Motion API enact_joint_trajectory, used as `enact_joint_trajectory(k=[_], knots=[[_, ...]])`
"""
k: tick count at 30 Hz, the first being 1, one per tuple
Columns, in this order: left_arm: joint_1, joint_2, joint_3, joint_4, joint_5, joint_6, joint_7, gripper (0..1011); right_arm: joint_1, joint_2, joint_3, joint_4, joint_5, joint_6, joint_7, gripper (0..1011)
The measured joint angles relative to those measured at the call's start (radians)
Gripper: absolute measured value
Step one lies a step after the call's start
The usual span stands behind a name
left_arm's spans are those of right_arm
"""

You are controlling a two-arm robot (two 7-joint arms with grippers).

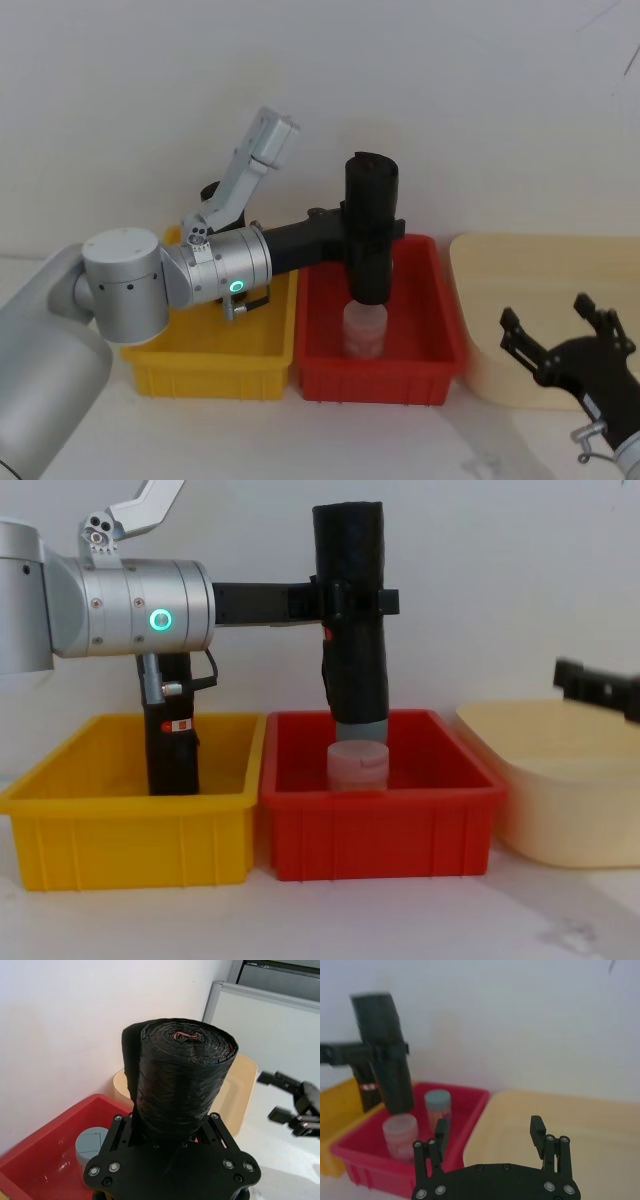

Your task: Pick up the garbage bag with the one hand and transfer it to the other hand.

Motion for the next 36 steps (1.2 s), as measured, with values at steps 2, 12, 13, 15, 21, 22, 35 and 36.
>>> enact_joint_trajectory(k=[2,12,13,15,21,22,35,36], knots=[[0.000,0.000,0.000,0.000,-0.001,0.000,-0.001,439,0.007,0.004,0.002,-0.012,0.006,0.004,0.011,1004],[-0.002,0.001,0.003,0.001,-0.003,0.002,-0.004,439,0.072,0.026,0.002,-0.079,0.042,0.041,0.088,1004],[-0.002,0.001,0.003,0.001,-0.003,0.002,-0.005,439,0.078,0.028,-0.001,-0.084,0.044,0.044,0.094,1004],[-0.002,0.001,0.003,0.002,-0.003,0.002,-0.005,439,0.094,0.032,-0.008,-0.092,0.049,0.057,0.110,1004],[-0.002,0.001,0.004,0.002,-0.004,0.003,-0.006,439,0.136,0.044,-0.032,-0.100,0.056,0.093,0.142,1004],[-0.002,0.001,0.004,0.002,-0.004,0.003,-0.006,439,0.149,0.046,-0.041,-0.100,0.056,0.105,0.148,1004],[-0.003,0.001,0.004,0.002,-0.004,0.003,-0.007,439,0.257,0.038,-0.105,-0.031,0.040,0.168,0.182,1004],[-0.003,0.001,0.004,0.002,-0.004,0.003,-0.007,439,0.264,0.037,-0.108,-0.026,0.038,0.171,0.184,1004]])
